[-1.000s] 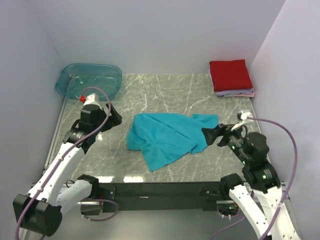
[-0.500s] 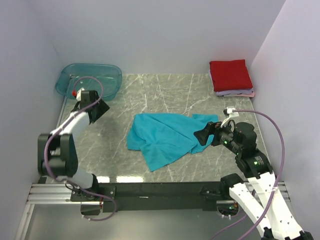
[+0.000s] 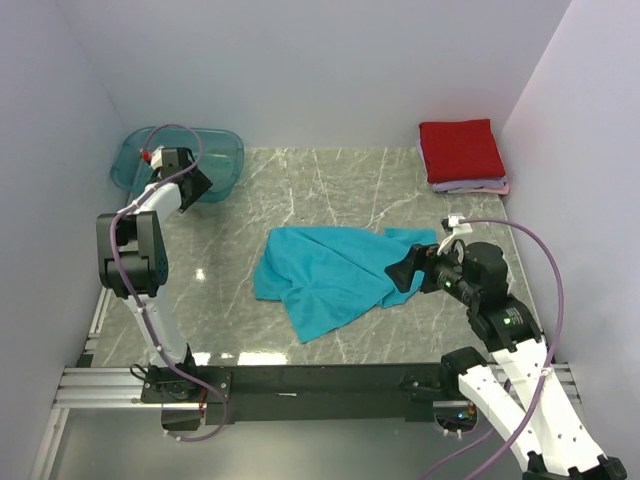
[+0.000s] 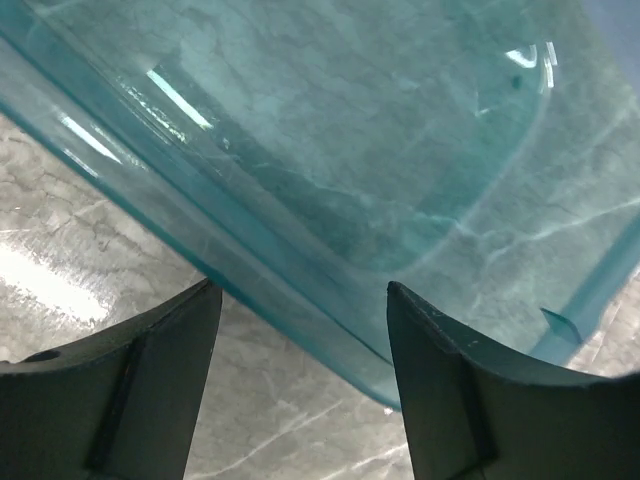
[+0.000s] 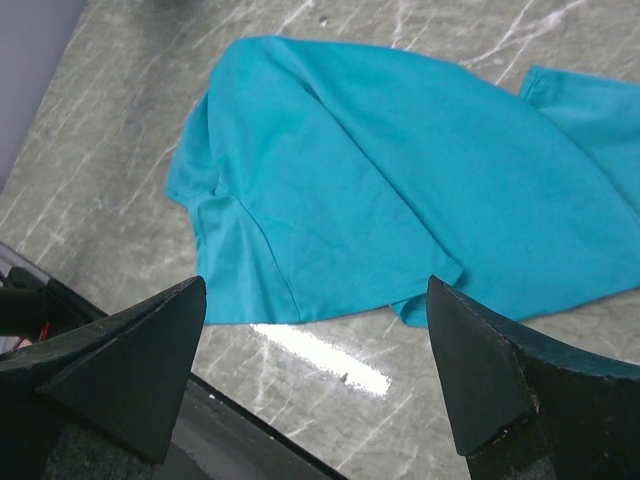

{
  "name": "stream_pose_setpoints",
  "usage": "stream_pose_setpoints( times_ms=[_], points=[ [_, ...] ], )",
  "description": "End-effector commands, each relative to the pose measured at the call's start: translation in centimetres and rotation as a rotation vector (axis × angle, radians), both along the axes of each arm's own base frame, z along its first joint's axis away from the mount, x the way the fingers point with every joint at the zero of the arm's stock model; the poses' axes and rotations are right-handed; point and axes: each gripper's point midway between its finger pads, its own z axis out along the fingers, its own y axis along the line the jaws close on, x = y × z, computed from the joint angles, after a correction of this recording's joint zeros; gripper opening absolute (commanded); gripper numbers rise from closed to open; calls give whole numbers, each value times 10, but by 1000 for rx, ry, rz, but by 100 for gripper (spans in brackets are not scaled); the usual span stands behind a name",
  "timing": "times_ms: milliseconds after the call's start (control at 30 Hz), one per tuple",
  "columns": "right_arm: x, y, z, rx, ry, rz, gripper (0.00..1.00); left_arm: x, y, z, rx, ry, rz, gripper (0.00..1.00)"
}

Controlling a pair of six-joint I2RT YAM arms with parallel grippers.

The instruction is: Fold and stack the t-shirts

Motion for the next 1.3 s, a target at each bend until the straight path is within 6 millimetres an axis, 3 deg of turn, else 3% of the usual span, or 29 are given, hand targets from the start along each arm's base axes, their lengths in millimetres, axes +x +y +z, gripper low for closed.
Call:
stream_pose_setpoints(
  times_ms=[0,67,100,167,200,233,300,333,367,400,433,500,533,633,733,767,800,833,900,933,1000,1033,1100,1133,1267],
  points=[
    [0,7,-3,14,8,32,97,8,6,12,34,-7,-3,72],
    [-2,11,-4,23,18,59,97,5,-1,16,2,-14,-23,72],
    [-2,14,-4,30,20,78,97,-4,-10,10,-37,2,-47,72],
    [-5,24,-10,44,50,130,97,-13,-23,25,-88,-31,-67,73],
    [-5,26,-11,50,56,140,96,-28,-30,17,-101,-6,-76,75],
    [-5,29,-13,52,66,150,97,-35,-40,37,-102,-42,-93,76],
    [-8,38,-22,33,101,184,97,-60,-50,34,-105,-15,-109,79],
    [-9,41,-26,16,110,193,97,-70,-54,55,-96,-52,-115,80],
    [-9,45,-34,-3,141,203,97,-80,-66,58,-90,-52,-139,80],
    [-14,53,-41,-37,156,235,98,-99,-68,49,-80,-10,-146,80],
    [-16,59,-43,-56,160,253,98,-110,-69,67,-54,-48,-144,81],
    [-24,76,-59,-133,196,307,95,-137,-66,61,-38,-22,-142,80],
    [-26,85,-59,-157,191,334,92,-145,-66,77,-30,-70,-146,80],
    [-34,113,-79,-274,219,408,85,-178,-56,75,24,-49,-155,81],
    [-42,143,-78,-335,187,495,77,-199,-58,80,23,-67,-180,81],
    [-44,152,-92,-382,212,518,76,-207,-61,72,10,-53,-197,81],
    [-43,163,-86,-398,187,540,76,-213,-63,76,3,-75,-206,81],
    [-49,173,-102,-455,206,571,73,-221,-66,66,-8,-56,-217,81],
    [-48,189,-101,-496,193,604,70,-230,-72,65,-35,-63,-240,81],
    [-50,193,-118,-547,225,624,65,-237,-73,57,-42,-37,-245,82],
    [-57,207,-119,-590,222,677,62,-243,-74,55,-44,-34,-250,82],
    [-60,211,-132,-627,246,700,61,-248,-73,51,-43,-19,-250,82],
    [-69,222,-135,-659,249,760,61,-252,-76,50,-49,-20,-263,82],
    [-72,223,-148,-700,276,777,61,-254,-76,47,-54,-11,-263,82],
    [-81,224,-167,-765,331,815,60,-256,-78,42,-61,-1,-266,82]
  ],
)
